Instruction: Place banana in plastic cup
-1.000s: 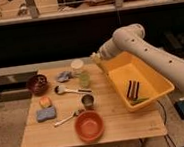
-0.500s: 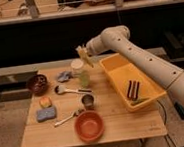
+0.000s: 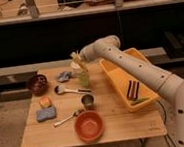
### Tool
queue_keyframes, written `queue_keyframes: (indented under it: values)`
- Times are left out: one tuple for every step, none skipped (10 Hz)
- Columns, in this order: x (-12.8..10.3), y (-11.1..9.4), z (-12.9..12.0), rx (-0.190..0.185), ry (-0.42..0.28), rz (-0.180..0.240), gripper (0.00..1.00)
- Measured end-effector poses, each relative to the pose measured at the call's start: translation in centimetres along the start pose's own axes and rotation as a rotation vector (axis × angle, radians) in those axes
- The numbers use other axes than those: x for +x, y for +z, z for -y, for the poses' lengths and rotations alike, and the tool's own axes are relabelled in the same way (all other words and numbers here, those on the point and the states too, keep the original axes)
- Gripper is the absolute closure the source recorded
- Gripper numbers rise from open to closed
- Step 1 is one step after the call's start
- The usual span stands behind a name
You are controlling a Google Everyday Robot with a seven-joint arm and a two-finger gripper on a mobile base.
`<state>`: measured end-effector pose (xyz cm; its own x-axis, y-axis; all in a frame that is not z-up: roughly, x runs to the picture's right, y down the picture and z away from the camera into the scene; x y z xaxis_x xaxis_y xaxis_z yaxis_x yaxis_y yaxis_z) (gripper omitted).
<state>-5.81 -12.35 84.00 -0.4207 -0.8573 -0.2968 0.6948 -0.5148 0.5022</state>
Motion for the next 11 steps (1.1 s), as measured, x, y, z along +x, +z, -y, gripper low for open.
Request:
queue_keyframes:
  values:
    - [-0.2, 0.4, -0.1, 0.001, 0.001, 0.006, 0.78]
    - [-0.5, 0.8, -0.2, 0.003, 0.002, 0.014, 0.78]
    - [-0.6, 1.0, -0.3, 0.004, 0.003, 0.017, 0.78]
    - [-0.8, 1.2, -0.4, 0.003, 0.002, 0.023, 0.78]
    - [-1.1, 1.6, -0.4, 0.003, 0.001, 0.031, 0.78]
    - [-1.3, 1.9, -0.3, 0.005, 0.000, 0.037, 0.78]
    - [-1.6, 2.1, -0.3, 0.007, 0.001, 0.044, 0.77]
    - [-1.7, 2.2, -0.4, 0.007, 0.002, 0.047, 0.73]
    - [-1.8, 2.3, -0.4, 0.007, 0.002, 0.051, 0.62]
    - [-1.9, 2.3, -0.4, 0.006, 0.002, 0.054, 0.51]
    - [-2.0, 2.3, -0.4, 0.006, -0.001, 0.057, 0.43]
